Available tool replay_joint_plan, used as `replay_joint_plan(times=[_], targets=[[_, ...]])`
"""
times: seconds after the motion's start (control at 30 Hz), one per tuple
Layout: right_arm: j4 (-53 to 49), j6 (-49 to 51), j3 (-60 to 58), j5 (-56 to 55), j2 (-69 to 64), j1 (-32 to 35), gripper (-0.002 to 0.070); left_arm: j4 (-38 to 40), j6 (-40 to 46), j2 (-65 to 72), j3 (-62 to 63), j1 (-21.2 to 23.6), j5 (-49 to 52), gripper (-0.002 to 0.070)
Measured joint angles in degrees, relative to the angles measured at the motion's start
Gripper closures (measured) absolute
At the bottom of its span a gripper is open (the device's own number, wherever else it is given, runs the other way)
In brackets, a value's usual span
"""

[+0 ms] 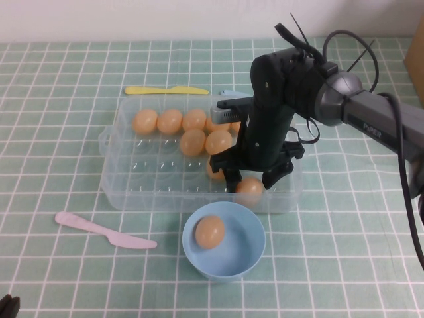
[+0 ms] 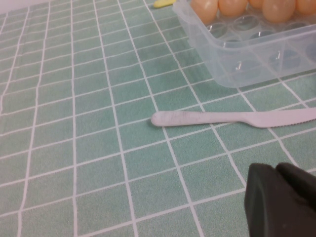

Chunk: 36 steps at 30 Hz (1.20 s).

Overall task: Take an egg out of the egg box
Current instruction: Pick up the egg from the plastic box, then place the egg in the bowl

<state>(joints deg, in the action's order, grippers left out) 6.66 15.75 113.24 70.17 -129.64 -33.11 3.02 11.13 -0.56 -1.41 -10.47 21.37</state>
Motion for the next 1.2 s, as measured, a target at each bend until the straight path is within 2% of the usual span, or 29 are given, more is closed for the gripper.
replay_joint_plan(times=[0.27,0.57,0.9,1.07,1.2], targets=[[1.14,-0.50,0.00,-0.51,0.00,0.09,0.0264,0.00,0.00,0.00,0.00,0.00,0.00,0.0680],[0.96,-0.64,0.00,-0.61,2.24,0.09,0.0264,0.00,0.00,0.00,0.00,0.00,0.00,0.0680],[-1.30,-1.01,-0.77,0.22,12.74,-0.74,0.0265,0.00,0.00,0.00,0.00,0.00,0.00,0.0680],[-1.39,-3.45,-7.99,-0.34,20.26,-3.68,0.0265,0.00,0.00,0.00,0.00,0.00,0.00,0.0680],[-0.67,-3.71,-18.38,-4.89,25.75,-6.48,0.0265,0.00,0.00,0.00,0.00,0.00,0.00,0.0680]])
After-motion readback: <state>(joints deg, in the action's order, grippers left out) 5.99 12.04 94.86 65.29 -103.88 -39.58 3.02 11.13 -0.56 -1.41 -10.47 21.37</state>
